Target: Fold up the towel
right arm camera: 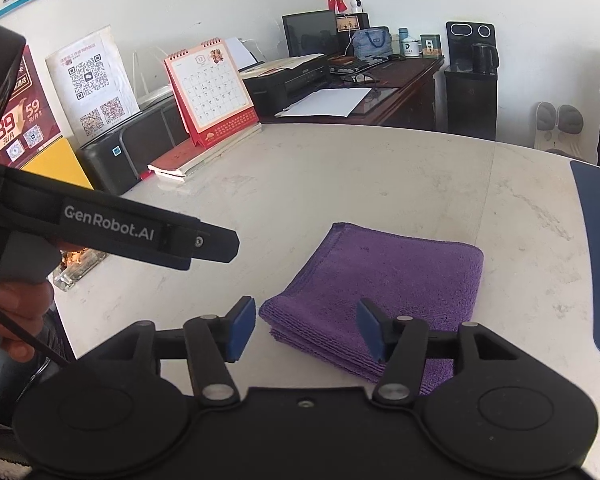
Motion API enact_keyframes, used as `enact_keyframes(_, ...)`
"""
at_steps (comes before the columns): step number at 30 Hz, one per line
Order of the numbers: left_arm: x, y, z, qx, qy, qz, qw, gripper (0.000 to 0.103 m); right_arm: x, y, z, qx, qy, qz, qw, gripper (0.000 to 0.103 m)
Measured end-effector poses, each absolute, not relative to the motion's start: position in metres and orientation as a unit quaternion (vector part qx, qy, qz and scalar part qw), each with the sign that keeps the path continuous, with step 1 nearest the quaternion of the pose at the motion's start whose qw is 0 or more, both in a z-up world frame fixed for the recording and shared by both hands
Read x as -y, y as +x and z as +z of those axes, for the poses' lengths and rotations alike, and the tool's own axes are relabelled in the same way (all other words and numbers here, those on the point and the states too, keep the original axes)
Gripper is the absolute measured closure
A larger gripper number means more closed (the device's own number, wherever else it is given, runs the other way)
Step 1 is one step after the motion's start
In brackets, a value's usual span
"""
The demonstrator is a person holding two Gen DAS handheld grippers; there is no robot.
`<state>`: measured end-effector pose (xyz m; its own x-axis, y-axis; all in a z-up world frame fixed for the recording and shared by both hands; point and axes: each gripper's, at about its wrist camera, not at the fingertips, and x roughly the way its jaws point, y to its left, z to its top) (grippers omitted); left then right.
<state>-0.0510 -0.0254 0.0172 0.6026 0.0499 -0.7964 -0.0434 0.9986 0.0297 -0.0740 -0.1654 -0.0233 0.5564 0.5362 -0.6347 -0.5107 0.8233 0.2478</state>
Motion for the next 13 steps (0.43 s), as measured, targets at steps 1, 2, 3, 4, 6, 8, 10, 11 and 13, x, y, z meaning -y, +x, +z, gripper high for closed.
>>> enact_keyframes(1, 0.0265, -0.0516, 0.0164, -0.447, 0.004, 0.027, 0.894, 0.000, 0.1651, -0.0739, -0.0234, -0.366, 0.017, 0.296, 0.882, 0.048)
enact_keyframes(2, 0.0272, -0.0520, 0.0155, -0.450, 0.004, 0.027, 0.893, 0.000, 0.1648, -0.0741, -0.0237, -0.367, 0.016, 0.296, 0.882, 0.048)
enact_keyframes(3, 0.0267, -0.0517, 0.0149, -0.452, 0.003, 0.027, 0.892, 0.000, 0.1645, -0.0743, -0.0239, -0.368, 0.015, 0.295, 0.881, 0.048)
enact_keyframes(4, 0.0263, -0.0512, 0.0143, -0.454, 0.003, 0.027, 0.891, 0.000, 0.1642, -0.0744, -0.0242, -0.369, 0.014, 0.295, 0.881, 0.048)
enact_keyframes(6, 0.0256, -0.0501, 0.0133, -0.457, 0.003, 0.026, 0.889, 0.000, 0.1636, -0.0748, -0.0247, -0.372, 0.012, 0.294, 0.881, 0.048)
enact_keyframes(8, 0.0250, -0.0489, 0.0123, -0.460, 0.002, 0.025, 0.888, 0.000, 0.1628, -0.0749, -0.0253, -0.373, 0.009, 0.292, 0.880, 0.048)
enact_keyframes(10, 0.0243, -0.0478, 0.0112, -0.463, 0.002, 0.024, 0.886, 0.000, 0.1611, -0.0745, -0.0257, -0.375, 0.004, 0.291, 0.880, 0.048)
enact_keyframes(11, 0.0240, -0.0472, 0.0107, -0.464, 0.001, 0.023, 0.885, 0.000, 0.1610, -0.0742, -0.0258, -0.376, 0.003, 0.290, 0.880, 0.048)
enact_keyframes(13, 0.0248, -0.0474, 0.0068, -0.467, 0.001, 0.021, 0.884, 0.000, 0.1607, -0.0735, -0.0260, -0.378, 0.001, 0.289, 0.880, 0.048)
